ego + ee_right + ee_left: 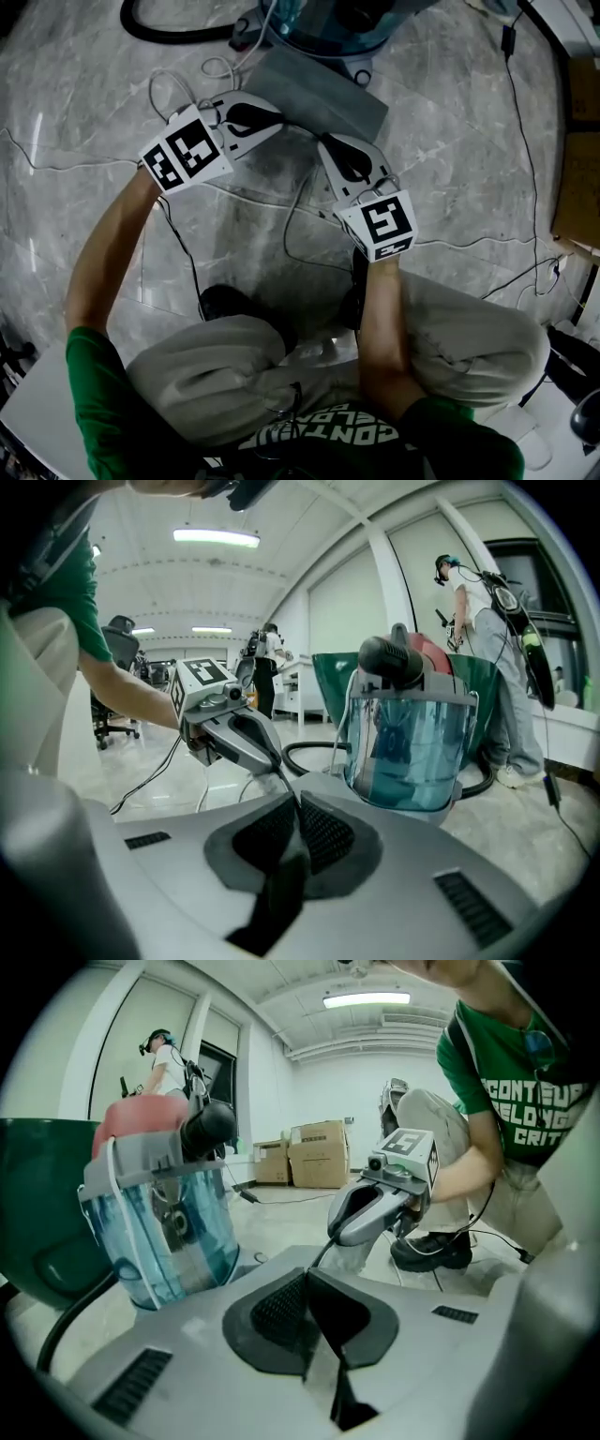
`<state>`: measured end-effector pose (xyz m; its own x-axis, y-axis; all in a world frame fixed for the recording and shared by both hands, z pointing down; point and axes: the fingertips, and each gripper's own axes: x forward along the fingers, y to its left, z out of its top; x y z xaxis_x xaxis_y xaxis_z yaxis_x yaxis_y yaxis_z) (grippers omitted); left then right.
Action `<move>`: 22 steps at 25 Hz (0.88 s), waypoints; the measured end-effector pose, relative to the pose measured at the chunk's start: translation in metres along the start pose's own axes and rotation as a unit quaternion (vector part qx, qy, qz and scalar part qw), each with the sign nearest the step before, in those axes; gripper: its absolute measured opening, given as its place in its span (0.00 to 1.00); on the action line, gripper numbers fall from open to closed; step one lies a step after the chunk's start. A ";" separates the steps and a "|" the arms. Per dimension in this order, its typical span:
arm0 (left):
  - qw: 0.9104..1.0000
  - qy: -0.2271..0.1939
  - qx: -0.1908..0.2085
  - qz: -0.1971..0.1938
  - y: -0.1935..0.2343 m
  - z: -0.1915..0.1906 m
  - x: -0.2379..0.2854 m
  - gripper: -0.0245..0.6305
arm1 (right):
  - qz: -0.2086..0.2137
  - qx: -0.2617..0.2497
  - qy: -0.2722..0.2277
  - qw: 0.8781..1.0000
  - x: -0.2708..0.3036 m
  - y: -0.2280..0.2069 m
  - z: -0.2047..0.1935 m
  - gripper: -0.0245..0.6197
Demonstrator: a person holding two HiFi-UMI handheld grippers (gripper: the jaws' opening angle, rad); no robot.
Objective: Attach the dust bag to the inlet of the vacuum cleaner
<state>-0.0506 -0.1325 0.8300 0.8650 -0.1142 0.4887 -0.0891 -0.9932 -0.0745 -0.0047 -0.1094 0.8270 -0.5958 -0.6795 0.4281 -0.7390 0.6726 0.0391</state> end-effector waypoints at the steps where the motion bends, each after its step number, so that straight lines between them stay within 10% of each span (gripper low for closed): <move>1: 1.000 -0.005 0.003 0.006 0.003 0.009 -0.005 0.06 | 0.000 -0.004 -0.008 1.000 -0.003 -0.002 0.010 0.08; 22: 0.990 -0.034 0.058 0.120 0.070 0.144 -0.077 0.06 | 0.025 -0.062 -0.108 0.992 -0.029 -0.050 0.166 0.08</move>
<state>-0.0526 -0.1906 0.6622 0.8568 -0.3421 0.3858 -0.2426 -0.9277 -0.2839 -0.0025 -0.1721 0.6630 -0.6938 -0.6829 0.2285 -0.6708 0.7283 0.1399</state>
